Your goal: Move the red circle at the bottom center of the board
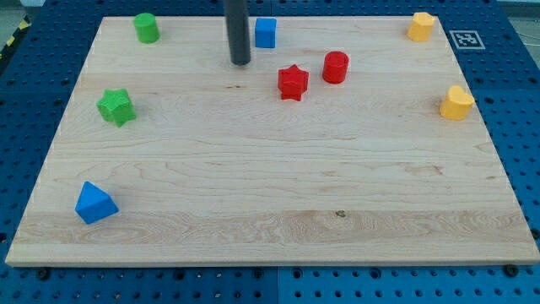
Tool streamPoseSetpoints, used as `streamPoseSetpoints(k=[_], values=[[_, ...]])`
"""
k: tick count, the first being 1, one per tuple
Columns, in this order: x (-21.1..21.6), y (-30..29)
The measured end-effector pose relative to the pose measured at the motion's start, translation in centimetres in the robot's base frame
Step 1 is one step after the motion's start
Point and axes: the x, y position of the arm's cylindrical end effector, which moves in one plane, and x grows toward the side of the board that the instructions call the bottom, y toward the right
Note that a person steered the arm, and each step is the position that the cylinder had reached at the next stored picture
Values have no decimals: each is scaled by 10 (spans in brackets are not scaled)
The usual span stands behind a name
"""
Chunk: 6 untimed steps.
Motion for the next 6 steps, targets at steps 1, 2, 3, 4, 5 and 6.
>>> streamPoseSetpoints(k=[1, 2, 3, 4, 5, 6], values=[[0, 35], [0, 72], [0, 101], [0, 101], [0, 109], [3, 130]])
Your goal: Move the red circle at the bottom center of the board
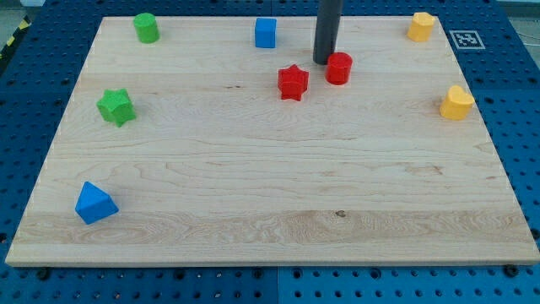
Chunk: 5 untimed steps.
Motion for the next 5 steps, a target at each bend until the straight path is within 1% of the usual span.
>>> streamPoseSetpoints(k=[1, 5], values=[[10, 17], [63, 46]])
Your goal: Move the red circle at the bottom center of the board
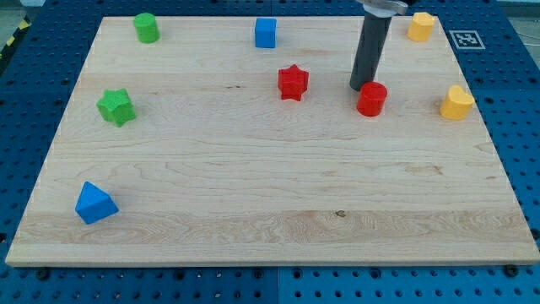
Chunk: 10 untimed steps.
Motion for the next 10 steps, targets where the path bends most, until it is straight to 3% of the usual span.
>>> streamPoseSetpoints(k=[4, 7, 10], values=[[46, 47], [94, 23], [75, -14]])
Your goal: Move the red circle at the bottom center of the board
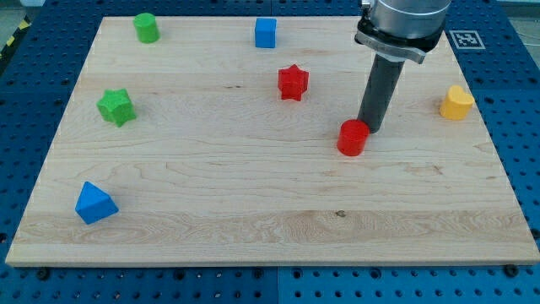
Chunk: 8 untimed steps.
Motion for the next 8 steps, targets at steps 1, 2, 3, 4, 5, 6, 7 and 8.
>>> streamPoseSetpoints(k=[1, 2, 3, 4, 5, 6, 7, 8], values=[[0, -14], [-1, -23], [-3, -34], [8, -34], [23, -34], [26, -25], [35, -20], [51, -23]])
